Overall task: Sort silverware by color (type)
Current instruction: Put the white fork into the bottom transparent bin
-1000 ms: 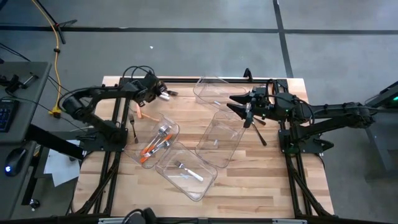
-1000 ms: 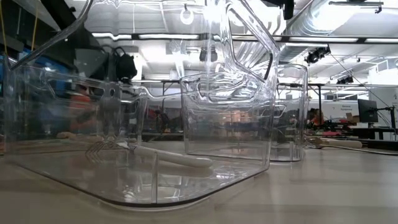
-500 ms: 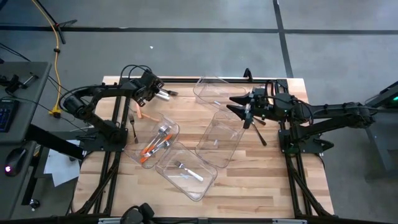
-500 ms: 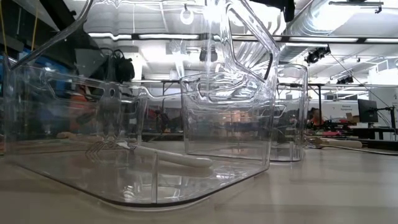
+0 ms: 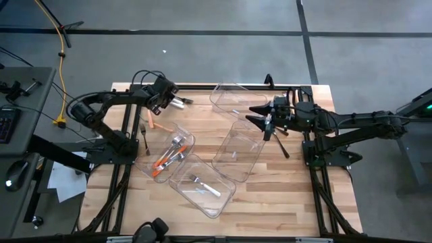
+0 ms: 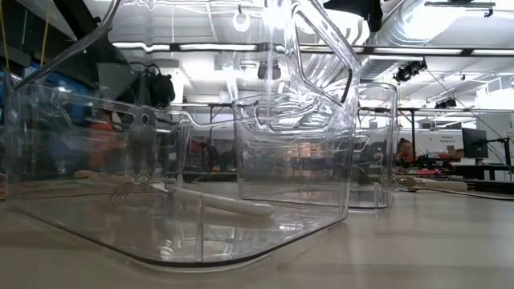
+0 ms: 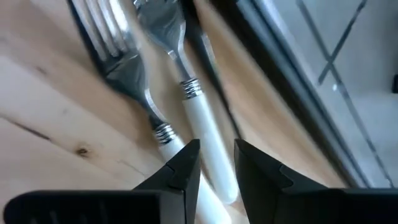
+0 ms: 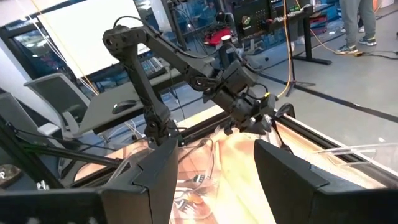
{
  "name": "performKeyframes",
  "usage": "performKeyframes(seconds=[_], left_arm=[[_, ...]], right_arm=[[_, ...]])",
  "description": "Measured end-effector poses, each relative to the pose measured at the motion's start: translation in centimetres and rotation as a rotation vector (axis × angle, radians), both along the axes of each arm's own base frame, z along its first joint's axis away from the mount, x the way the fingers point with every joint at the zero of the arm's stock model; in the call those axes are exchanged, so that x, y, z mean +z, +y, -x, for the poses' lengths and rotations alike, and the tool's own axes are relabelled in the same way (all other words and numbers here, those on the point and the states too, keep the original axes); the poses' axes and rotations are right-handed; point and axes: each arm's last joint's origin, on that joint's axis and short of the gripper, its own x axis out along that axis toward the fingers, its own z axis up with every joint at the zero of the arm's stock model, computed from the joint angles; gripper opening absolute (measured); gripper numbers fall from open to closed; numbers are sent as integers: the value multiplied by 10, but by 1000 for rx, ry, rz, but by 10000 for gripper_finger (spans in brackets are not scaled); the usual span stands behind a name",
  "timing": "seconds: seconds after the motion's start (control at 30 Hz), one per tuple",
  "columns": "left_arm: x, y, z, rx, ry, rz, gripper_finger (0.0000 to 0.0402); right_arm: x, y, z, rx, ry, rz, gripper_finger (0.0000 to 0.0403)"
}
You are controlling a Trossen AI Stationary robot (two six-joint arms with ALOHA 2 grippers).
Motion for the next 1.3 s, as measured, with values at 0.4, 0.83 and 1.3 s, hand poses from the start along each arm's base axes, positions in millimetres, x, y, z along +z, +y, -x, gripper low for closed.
performKeyframes(seconds=[0.4, 0.83, 1.3], left_arm=[[-9, -6, -13, -5, -9, 17, 4], [-13, -31, -29, -149, 50, 83, 1], [9, -33, -28, -190, 40, -29, 1]], right_arm=[[0, 0, 0, 0, 0, 0, 195], [0, 0, 0, -1, -1, 0, 195], [0, 0, 0, -3, -1, 0, 195]])
